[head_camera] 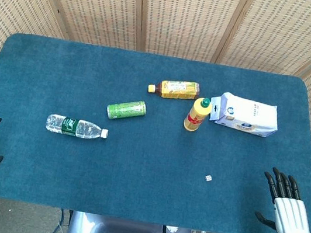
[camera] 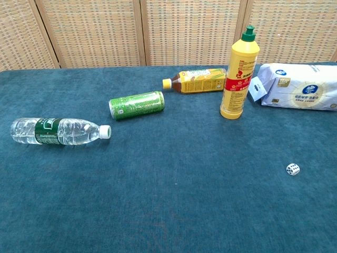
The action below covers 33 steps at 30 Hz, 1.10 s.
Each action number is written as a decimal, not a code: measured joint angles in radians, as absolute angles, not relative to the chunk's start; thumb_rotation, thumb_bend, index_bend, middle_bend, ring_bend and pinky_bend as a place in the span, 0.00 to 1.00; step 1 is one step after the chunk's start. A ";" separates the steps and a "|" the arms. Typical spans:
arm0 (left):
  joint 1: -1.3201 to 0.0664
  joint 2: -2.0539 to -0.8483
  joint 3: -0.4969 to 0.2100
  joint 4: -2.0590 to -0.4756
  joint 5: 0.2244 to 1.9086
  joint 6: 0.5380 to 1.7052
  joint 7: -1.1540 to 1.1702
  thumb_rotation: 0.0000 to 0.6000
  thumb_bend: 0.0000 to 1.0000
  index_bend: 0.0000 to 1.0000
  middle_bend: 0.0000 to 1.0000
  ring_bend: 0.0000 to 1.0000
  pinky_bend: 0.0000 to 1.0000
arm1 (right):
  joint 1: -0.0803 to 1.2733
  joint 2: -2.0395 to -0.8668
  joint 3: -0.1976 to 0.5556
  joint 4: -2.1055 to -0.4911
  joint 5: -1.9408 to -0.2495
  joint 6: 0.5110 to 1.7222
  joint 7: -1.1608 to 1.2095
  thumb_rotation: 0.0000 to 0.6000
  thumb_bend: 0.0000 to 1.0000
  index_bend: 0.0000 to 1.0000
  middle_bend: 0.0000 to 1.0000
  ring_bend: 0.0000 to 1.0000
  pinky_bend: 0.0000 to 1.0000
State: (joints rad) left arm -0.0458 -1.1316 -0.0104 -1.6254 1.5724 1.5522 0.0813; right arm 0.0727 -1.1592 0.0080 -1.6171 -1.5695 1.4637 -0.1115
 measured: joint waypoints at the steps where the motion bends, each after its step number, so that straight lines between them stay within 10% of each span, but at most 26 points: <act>1: -0.045 -1.131 -0.010 -1.626 1.573 1.553 0.081 1.00 0.28 0.00 0.00 0.00 0.00 | 0.073 -1.159 0.008 -1.617 -1.570 1.463 -0.111 1.00 0.10 0.00 0.00 0.00 0.00; 33: -0.043 -1.129 -0.008 -1.627 1.581 1.560 0.082 1.00 0.28 0.00 0.00 0.00 0.00 | 0.073 -1.153 -0.006 -1.621 -1.579 1.454 -0.114 1.00 0.11 0.08 0.00 0.00 0.00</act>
State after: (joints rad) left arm -0.0426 -1.1291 -0.0081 -1.6273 1.5814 1.5597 0.0820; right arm 0.0728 -1.1533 -0.0057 -1.6210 -1.5794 1.4535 -0.1141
